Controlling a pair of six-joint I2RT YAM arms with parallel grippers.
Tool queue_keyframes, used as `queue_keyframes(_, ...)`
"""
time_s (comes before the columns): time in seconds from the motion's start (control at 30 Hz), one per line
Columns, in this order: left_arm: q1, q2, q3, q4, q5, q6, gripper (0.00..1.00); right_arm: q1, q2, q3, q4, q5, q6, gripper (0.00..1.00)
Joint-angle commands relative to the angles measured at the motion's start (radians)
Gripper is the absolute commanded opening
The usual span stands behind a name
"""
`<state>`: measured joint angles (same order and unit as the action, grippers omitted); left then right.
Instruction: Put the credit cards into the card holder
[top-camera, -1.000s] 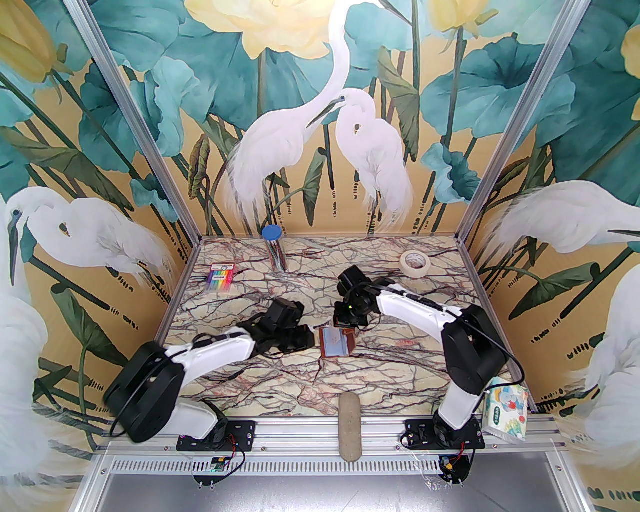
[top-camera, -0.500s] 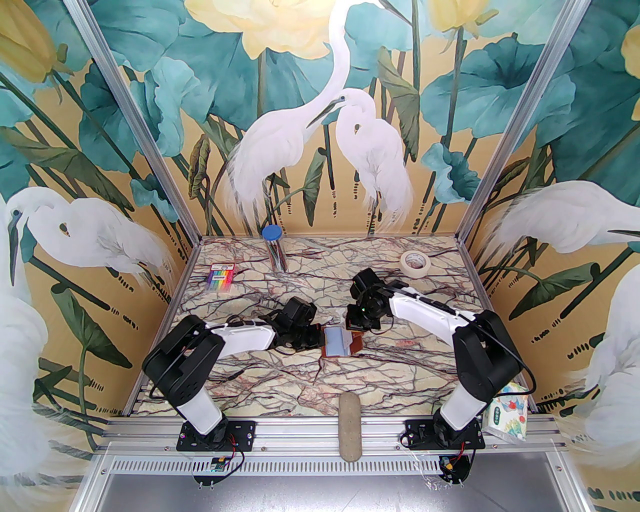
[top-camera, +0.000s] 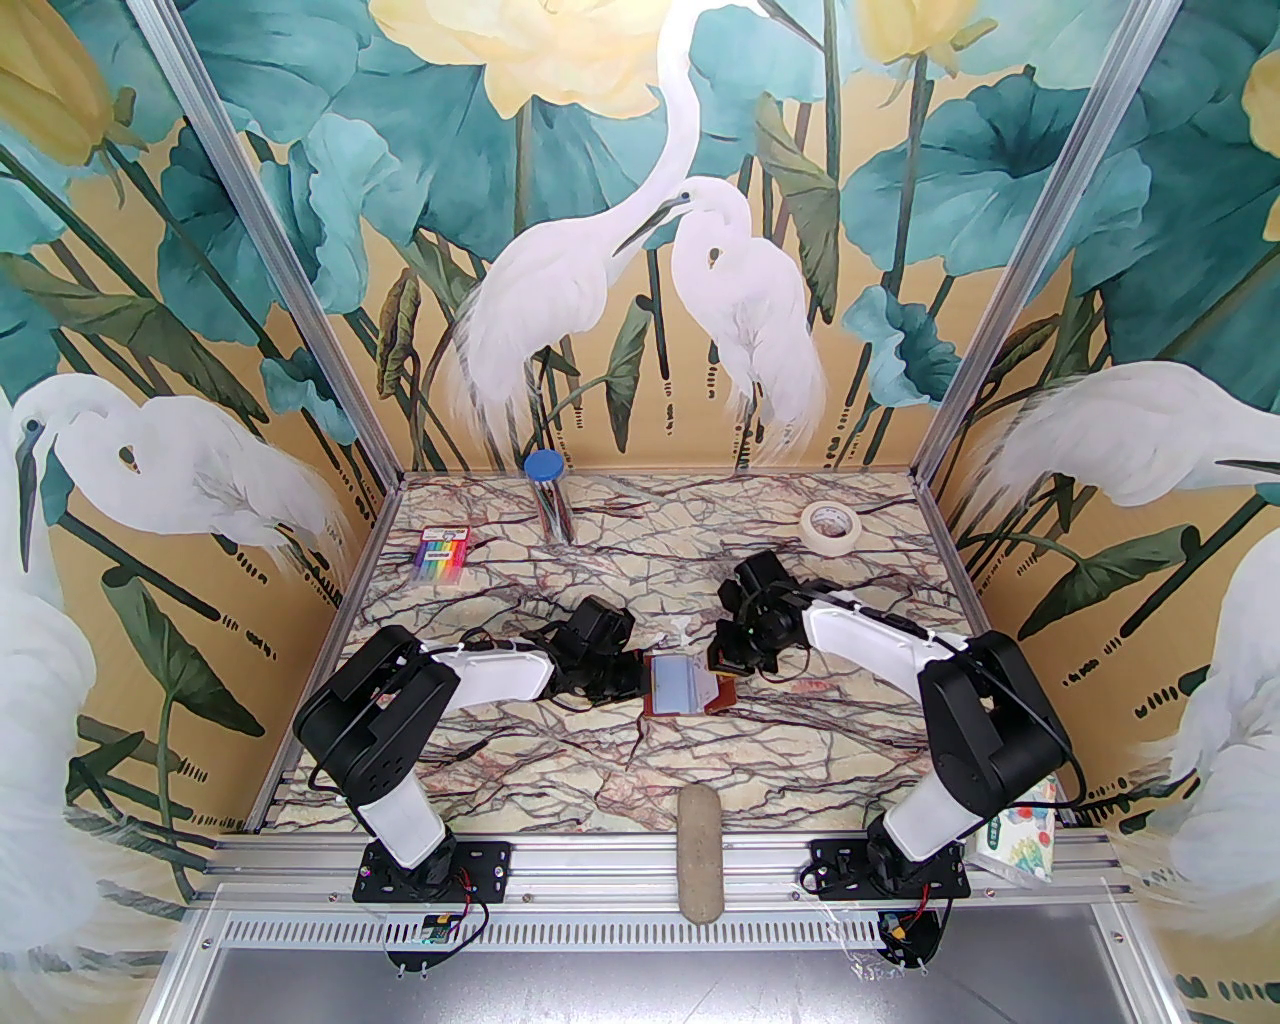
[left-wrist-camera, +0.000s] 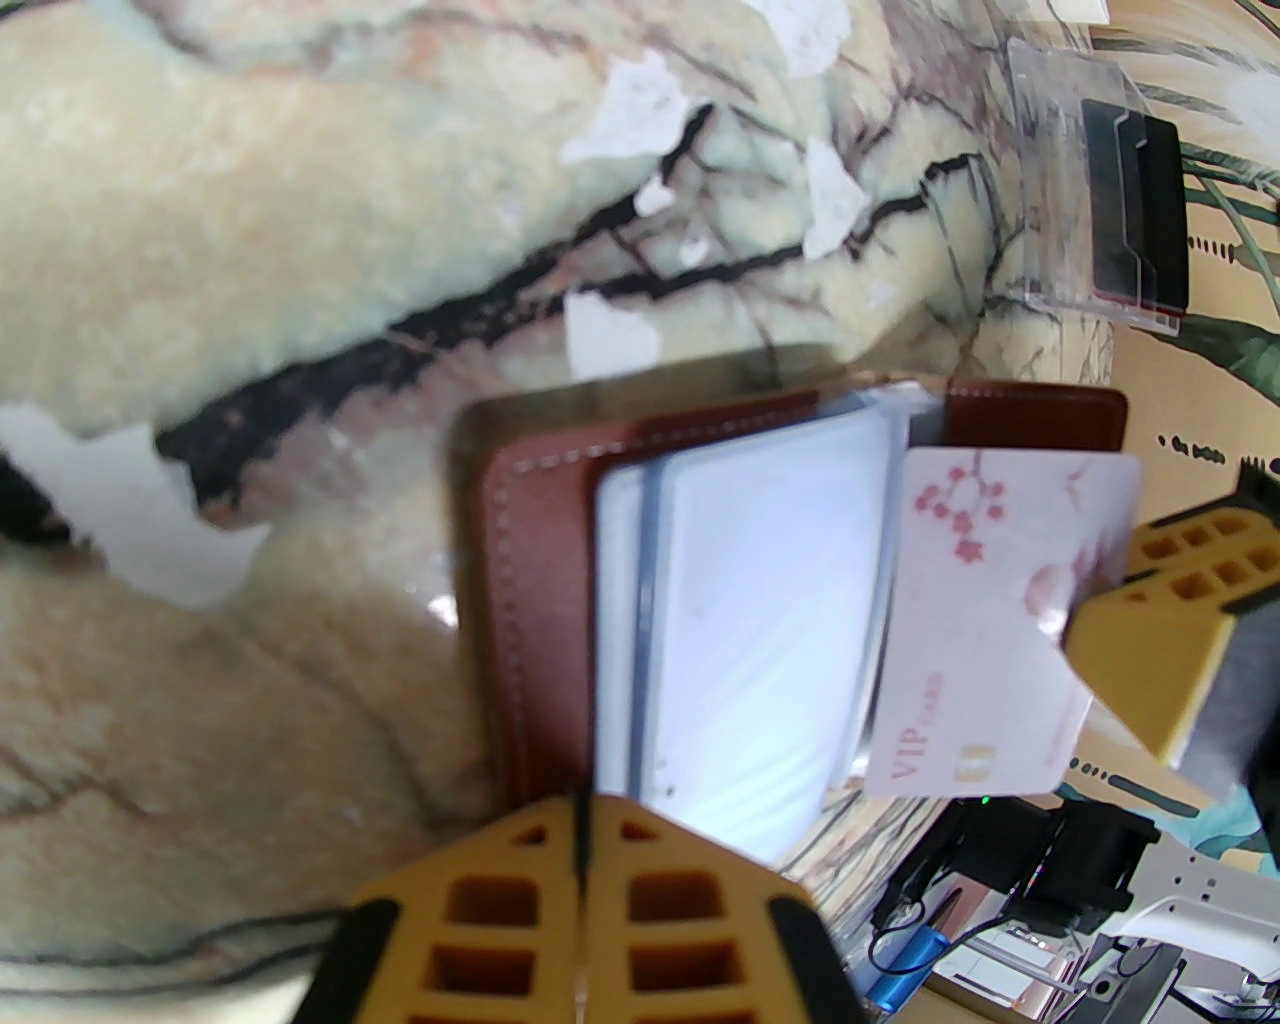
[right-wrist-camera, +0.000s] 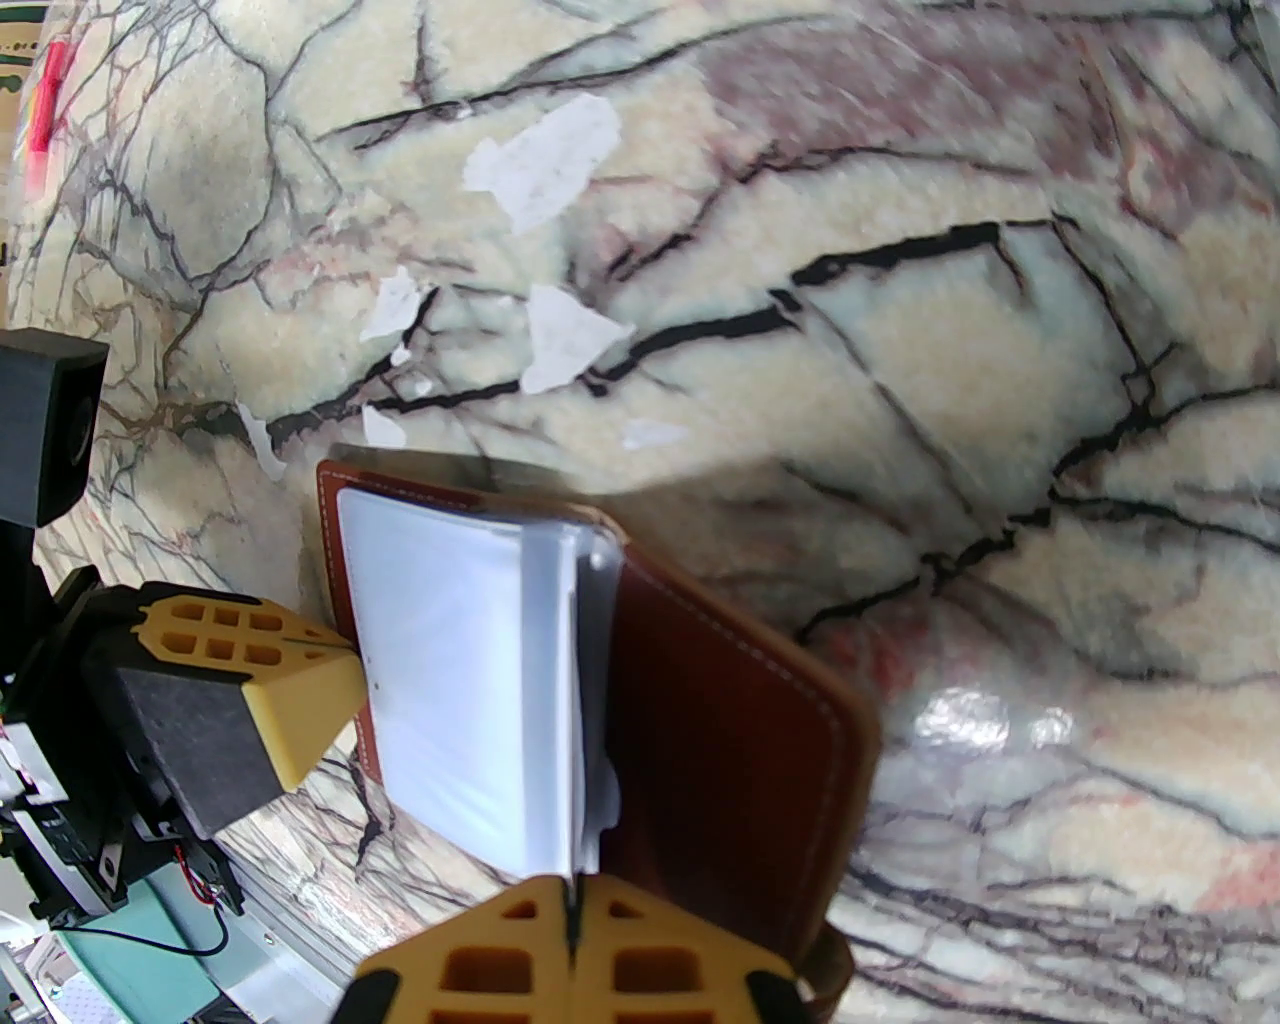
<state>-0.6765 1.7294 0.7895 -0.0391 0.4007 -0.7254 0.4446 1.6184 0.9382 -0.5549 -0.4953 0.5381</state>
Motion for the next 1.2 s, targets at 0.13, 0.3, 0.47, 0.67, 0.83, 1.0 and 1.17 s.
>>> queue_keyframes(0.13, -0.015, 0.047, -0.061, -0.003, -0.052, -0.026, 0.06, -0.034, -0.038, -0.080, 0.149, -0.083, -0.045, 0.00)
queue_keyframes(0.3, -0.014, 0.052, -0.074, 0.002, -0.063, -0.041, 0.06, -0.082, -0.034, -0.125, 0.220, -0.146, -0.040, 0.00)
queue_keyframes(0.47, -0.014, 0.032, -0.103, -0.001, -0.086, -0.058, 0.04, -0.090, -0.057, -0.194, 0.330, -0.209, 0.001, 0.00)
queue_keyframes(0.67, -0.014, 0.024, -0.117, -0.007, -0.100, -0.068, 0.04, -0.102, -0.035, -0.247, 0.434, -0.249, 0.029, 0.00)
queue_keyframes(0.83, -0.015, 0.020, -0.118, -0.017, -0.113, -0.072, 0.04, -0.108, -0.029, -0.264, 0.465, -0.259, 0.032, 0.00)
queue_keyframes(1.0, -0.015, 0.020, -0.111, -0.032, -0.123, -0.074, 0.04, -0.110, -0.008, -0.264, 0.478, -0.262, 0.037, 0.00)
queue_keyframes(1.17, -0.014, 0.015, -0.113, -0.038, -0.127, -0.077, 0.04, -0.112, 0.024, -0.265, 0.485, -0.261, 0.045, 0.00)
